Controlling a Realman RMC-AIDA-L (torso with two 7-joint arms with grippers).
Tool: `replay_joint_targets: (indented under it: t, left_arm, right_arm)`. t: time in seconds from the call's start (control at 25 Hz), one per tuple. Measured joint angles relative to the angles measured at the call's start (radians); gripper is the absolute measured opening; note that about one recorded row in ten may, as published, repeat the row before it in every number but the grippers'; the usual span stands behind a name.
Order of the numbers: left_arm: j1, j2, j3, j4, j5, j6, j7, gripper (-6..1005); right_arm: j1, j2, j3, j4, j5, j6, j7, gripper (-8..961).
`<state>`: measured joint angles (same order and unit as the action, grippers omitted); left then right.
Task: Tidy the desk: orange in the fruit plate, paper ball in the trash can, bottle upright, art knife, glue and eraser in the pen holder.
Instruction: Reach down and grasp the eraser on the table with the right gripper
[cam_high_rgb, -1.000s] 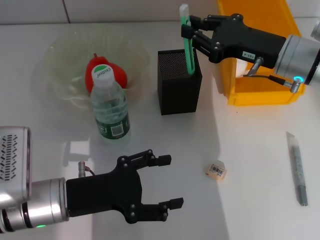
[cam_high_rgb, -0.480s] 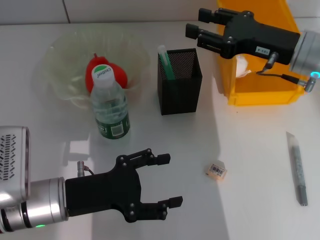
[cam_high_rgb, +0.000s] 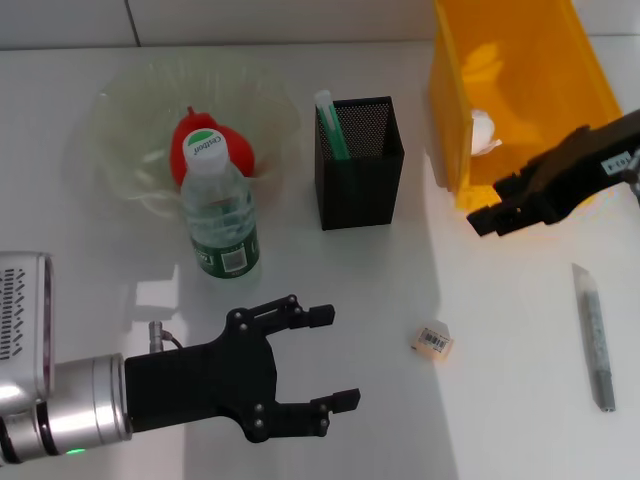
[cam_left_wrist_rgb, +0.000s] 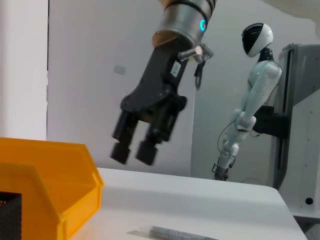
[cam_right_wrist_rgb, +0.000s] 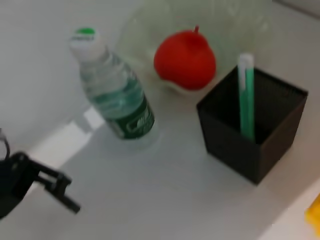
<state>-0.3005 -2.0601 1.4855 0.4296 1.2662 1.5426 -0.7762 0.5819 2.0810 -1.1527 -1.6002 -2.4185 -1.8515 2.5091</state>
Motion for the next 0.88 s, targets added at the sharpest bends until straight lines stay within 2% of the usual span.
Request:
replay_joint_targets:
  t: [0.04,0.08,0.12,0.16,0.24,0.28,0.32,0.48,0.68,0.88]
  left_arm:
    - [0.0,0.0,0.0,0.0,0.0,0.0,0.0,842]
    - [0.003,0.003,0.0,0.001,-0.001,0.005,0.0,842]
    - [0.003,0.003,0.0,0.001,-0.001,0.005,0.0,842]
    - [0.005,0.006,-0.001,0.003,-0.001,0.007,0.0,842]
    - [0.005,0.008,-0.001,0.005,-0.001,0.008,0.0,842]
    - [0.004,0.008,-0.002,0.005,-0.001,0.008,0.0,842]
    - [0.002,0.009,-0.002,0.006,-0.001,0.009,-0.004,842]
    - [-0.005,0.01,-0.002,0.009,0.0,0.01,-0.023,842]
    - [-0.008,0.011,-0.002,0.009,0.001,0.01,-0.024,842]
    - [-0.009,0.011,-0.002,0.009,0.002,0.01,-0.024,842]
  right_arm:
    - [0.0,0.0,0.0,0.0,0.0,0.0,0.0,567]
    - [0.019,0.0,-0.056,-0.027,-0.051,-0.063,0.043,572]
    - [0.019,0.0,-0.056,-0.027,-0.051,-0.063,0.043,577]
    - [0.024,-0.001,-0.098,-0.029,-0.073,-0.074,0.046,582]
    - [0.037,-0.001,-0.179,-0.002,-0.101,-0.087,0.022,591]
    - [0.056,-0.001,-0.232,0.058,-0.108,-0.088,-0.001,596]
    - [0.056,-0.001,-0.232,0.058,-0.108,-0.088,-0.001,601]
    - [0.09,0.002,-0.302,0.151,-0.127,-0.06,0.038,620]
    - [0.098,0.003,-0.441,0.16,-0.158,0.0,0.095,644]
    - [0.093,0.004,-0.493,0.167,-0.188,0.066,0.084,643]
